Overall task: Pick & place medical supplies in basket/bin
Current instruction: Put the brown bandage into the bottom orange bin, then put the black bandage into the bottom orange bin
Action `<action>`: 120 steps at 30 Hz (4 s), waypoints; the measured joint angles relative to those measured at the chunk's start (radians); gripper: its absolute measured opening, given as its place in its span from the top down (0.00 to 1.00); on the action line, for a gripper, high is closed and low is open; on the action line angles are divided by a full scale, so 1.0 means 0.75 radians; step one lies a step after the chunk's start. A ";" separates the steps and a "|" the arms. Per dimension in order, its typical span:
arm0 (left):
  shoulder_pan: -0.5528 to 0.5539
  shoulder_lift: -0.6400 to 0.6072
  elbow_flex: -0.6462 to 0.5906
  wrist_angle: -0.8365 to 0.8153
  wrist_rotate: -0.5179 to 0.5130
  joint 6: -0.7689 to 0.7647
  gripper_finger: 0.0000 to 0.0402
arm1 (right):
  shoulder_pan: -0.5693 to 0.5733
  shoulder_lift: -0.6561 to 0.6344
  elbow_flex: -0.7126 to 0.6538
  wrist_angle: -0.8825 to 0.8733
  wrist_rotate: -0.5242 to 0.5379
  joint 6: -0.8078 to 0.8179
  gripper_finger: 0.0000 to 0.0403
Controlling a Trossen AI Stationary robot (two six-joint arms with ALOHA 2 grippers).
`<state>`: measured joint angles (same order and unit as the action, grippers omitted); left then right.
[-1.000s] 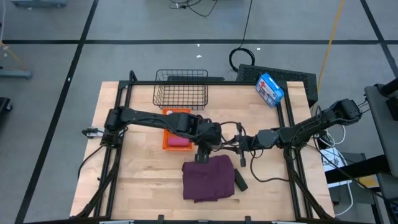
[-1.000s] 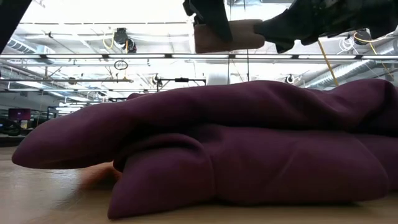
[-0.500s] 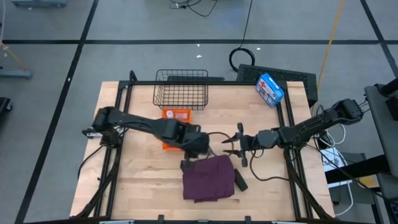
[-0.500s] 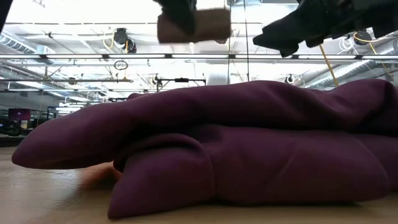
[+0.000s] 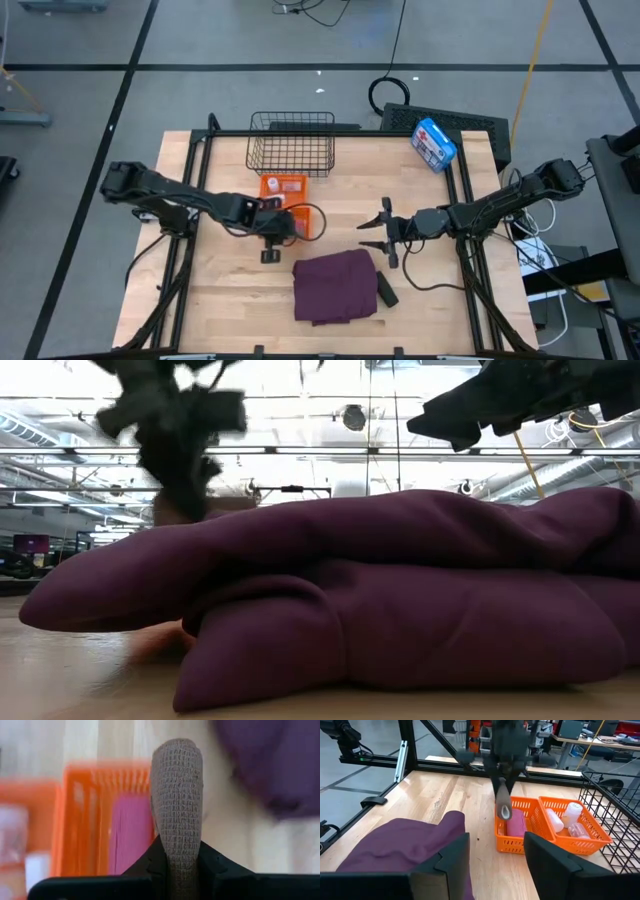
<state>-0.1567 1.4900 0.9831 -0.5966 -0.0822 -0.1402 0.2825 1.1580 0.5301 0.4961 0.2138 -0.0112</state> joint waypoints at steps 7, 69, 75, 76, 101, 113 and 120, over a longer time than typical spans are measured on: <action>0.094 0.017 -0.169 0.140 0.074 0.053 0.88 | -0.001 0.000 0.000 0.013 0.023 0.000 0.61; 0.155 -0.084 -0.169 0.198 0.123 0.034 0.42 | 0.000 -0.001 0.000 -0.011 0.024 0.026 0.62; 0.152 -0.237 -0.171 0.199 0.101 -0.020 0.41 | 0.001 -0.001 0.000 -0.040 0.023 0.033 0.62; 0.142 -0.271 -0.171 0.200 0.095 -0.047 0.41 | 0.001 -0.002 0.000 -0.042 0.023 0.032 0.62; -0.294 -0.054 -0.457 0.534 -0.103 -0.676 0.41 | 0.087 -0.079 -0.001 -0.104 0.030 -0.142 0.65; -0.248 -0.100 -0.457 0.715 -0.099 -0.513 0.41 | 0.415 -0.206 -0.001 -0.320 0.238 0.121 0.65; -0.259 -0.208 -0.457 0.760 -0.105 -0.410 0.41 | 0.621 -0.206 0.000 -0.363 0.373 0.392 0.65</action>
<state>-0.3513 1.3339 0.6407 -0.0264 -0.1608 -0.4475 0.7482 1.0034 0.5302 0.2241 0.4938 0.2827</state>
